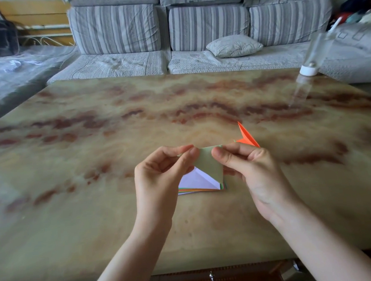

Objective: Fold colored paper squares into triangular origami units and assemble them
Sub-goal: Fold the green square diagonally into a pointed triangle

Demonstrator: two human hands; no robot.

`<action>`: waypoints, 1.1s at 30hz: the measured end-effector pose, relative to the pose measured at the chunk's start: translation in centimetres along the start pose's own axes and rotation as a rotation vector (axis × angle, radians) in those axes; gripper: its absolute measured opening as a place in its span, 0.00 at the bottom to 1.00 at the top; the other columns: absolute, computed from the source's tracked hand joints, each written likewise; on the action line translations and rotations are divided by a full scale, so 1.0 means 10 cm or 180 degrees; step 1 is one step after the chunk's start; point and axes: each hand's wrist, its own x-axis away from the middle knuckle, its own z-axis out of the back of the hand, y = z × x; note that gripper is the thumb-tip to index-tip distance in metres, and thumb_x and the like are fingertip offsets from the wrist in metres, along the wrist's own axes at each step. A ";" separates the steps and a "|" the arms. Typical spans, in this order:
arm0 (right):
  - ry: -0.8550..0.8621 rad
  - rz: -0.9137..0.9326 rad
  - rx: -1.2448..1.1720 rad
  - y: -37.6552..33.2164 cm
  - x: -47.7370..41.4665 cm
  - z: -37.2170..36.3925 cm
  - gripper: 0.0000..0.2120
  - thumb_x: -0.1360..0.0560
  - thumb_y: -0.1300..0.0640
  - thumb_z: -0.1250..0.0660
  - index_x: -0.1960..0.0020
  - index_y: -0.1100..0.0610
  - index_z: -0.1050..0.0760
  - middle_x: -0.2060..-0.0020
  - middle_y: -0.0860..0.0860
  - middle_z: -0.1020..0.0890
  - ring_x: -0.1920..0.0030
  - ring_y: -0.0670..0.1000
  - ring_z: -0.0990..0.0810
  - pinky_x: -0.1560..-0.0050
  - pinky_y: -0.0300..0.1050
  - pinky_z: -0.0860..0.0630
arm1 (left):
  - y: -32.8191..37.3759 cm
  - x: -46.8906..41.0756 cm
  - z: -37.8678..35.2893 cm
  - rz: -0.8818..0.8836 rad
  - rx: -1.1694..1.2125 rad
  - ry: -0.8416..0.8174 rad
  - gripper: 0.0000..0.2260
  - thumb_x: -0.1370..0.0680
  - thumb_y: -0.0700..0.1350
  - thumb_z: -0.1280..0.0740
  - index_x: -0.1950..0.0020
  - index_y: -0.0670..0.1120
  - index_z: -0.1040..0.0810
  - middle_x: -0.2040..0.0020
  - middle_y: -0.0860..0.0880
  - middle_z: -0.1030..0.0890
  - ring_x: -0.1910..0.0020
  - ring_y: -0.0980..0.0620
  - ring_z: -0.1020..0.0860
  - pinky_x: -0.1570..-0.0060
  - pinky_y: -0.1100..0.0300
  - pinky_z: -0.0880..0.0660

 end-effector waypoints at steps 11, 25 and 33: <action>0.0180 0.0168 0.0040 -0.01 0.02 -0.02 0.03 0.28 0.62 0.31 0.58 0.60 0.18 0.63 0.53 0.17 0.62 0.49 0.21 0.59 0.40 0.23 | 0.00 0.03 -0.02 -0.0051 -0.0224 0.0049 0.05 0.31 0.38 0.26 0.64 0.47 0.18 0.62 0.52 0.15 0.64 0.57 0.18 0.53 0.58 0.21; -0.0130 -0.0068 0.0150 -0.03 0.04 -0.02 0.04 0.29 0.60 0.29 0.56 0.60 0.17 0.62 0.51 0.14 0.64 0.45 0.19 0.60 0.33 0.25 | -0.04 0.05 -0.07 -0.0260 -0.0265 0.0146 0.06 0.30 0.36 0.27 0.64 0.46 0.19 0.63 0.52 0.15 0.63 0.57 0.18 0.54 0.60 0.21; -0.0323 -0.0069 0.0244 -0.09 0.03 0.03 0.05 0.26 0.64 0.33 0.55 0.59 0.18 0.66 0.45 0.16 0.67 0.38 0.21 0.64 0.28 0.29 | -0.04 0.04 -0.07 -0.0087 -0.0154 0.0154 0.04 0.30 0.37 0.27 0.63 0.45 0.18 0.64 0.52 0.15 0.64 0.57 0.18 0.55 0.62 0.21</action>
